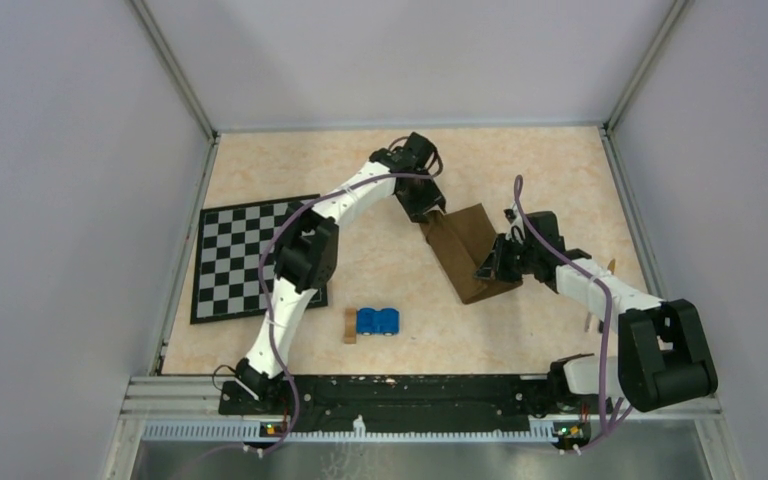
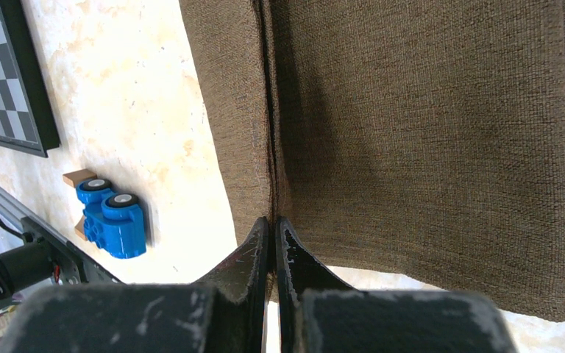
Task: Fold the napkin into a case and place the utensils inside
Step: Smooth out the 2/3-rectangle-folded napkin at the center of the board.
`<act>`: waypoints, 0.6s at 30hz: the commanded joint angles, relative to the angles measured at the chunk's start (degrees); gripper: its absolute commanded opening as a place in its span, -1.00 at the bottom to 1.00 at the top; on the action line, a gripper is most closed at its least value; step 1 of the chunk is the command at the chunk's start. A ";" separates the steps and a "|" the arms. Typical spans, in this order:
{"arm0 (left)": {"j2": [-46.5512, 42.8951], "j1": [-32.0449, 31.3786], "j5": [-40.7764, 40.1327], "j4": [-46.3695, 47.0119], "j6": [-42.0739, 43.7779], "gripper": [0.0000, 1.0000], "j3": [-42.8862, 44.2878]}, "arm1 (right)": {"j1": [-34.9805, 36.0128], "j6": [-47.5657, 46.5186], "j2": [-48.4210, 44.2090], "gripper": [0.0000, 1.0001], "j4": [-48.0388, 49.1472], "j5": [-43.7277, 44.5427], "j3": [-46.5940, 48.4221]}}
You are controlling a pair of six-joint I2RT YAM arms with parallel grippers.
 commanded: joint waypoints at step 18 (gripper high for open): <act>4.79 -1.72 -0.52 0.84 -5.41 -0.11 4.72 | 0.13 -0.25 -1.12 -1.00 3.14 -0.23 -0.94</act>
